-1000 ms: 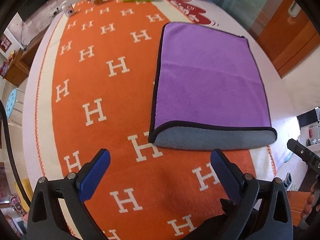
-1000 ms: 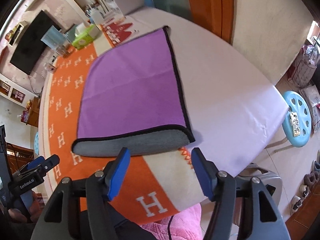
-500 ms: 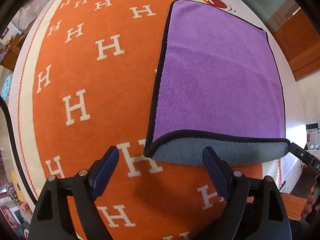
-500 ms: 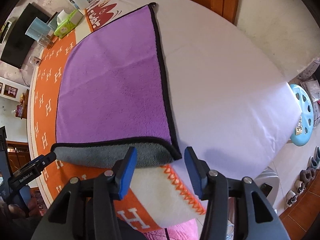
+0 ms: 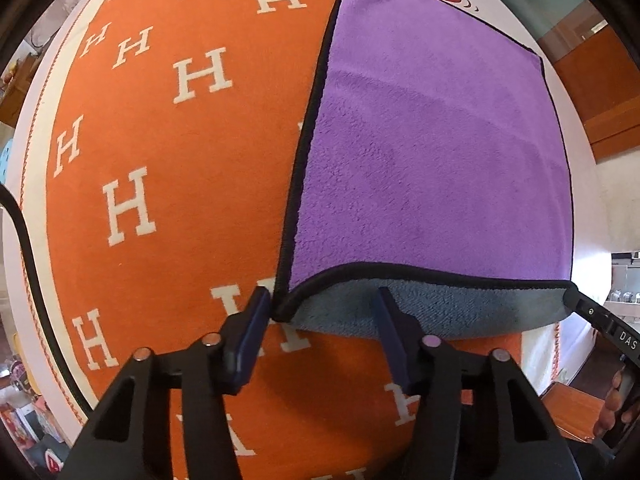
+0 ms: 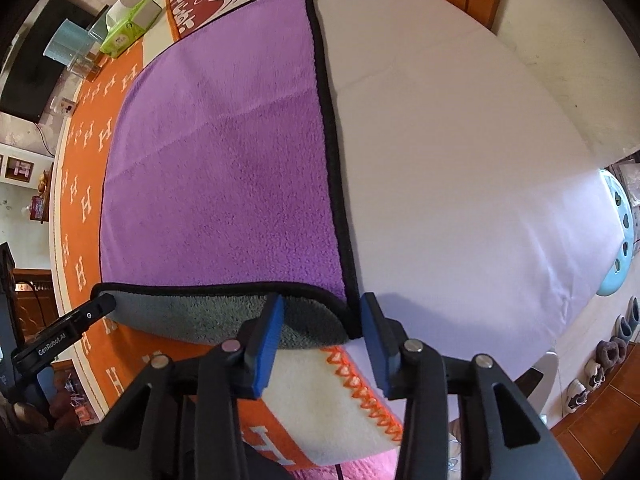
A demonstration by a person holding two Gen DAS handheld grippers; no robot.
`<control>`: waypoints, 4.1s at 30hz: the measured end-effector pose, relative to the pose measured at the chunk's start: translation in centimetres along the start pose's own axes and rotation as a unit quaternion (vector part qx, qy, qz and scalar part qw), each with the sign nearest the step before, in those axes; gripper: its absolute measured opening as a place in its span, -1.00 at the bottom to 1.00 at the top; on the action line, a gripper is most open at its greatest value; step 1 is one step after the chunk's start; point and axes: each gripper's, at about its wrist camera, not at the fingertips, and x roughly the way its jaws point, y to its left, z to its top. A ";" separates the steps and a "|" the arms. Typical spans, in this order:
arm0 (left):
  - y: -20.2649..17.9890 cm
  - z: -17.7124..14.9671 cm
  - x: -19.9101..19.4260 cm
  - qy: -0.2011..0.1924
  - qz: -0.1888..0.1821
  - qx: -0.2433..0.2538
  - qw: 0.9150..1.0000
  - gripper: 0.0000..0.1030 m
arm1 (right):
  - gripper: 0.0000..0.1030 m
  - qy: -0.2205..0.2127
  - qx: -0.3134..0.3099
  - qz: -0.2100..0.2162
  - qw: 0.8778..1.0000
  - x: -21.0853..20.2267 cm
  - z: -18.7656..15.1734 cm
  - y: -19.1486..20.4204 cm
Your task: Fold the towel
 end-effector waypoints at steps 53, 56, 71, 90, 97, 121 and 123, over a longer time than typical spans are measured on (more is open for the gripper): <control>0.1 4.7 -11.3 -0.122 -0.029 0.051 0.991 -0.89 | -0.91 -0.155 -0.061 0.004 0.986 -8.2 2.5 2.5; -0.2 6.5 -12.0 -0.139 -0.030 0.048 0.989 -0.89 | -0.91 -0.170 -0.069 0.006 0.983 -9.2 4.3 2.8; -1.9 14.5 -13.2 -0.278 -0.043 0.020 0.959 -0.90 | -0.91 -0.281 -0.105 -0.001 0.954 -11.2 14.5 4.8; -1.7 18.7 -5.7 -0.245 -0.061 -0.020 0.967 0.04 | -0.84 -0.290 -0.121 -0.003 0.949 -5.3 19.9 4.8; -1.9 18.5 -5.5 -0.231 -0.065 -0.024 0.970 0.23 | -0.23 -0.270 -0.110 0.001 0.957 -4.3 20.2 4.3; -0.8 8.6 -11.8 -0.262 -0.042 -0.003 0.964 0.69 | 0.88 -0.246 -0.102 0.035 0.963 -6.5 15.6 6.3; -0.4 7.2 -12.4 -0.263 -0.039 -0.005 0.964 0.69 | 0.89 -0.245 -0.105 0.036 0.963 -6.9 14.6 6.6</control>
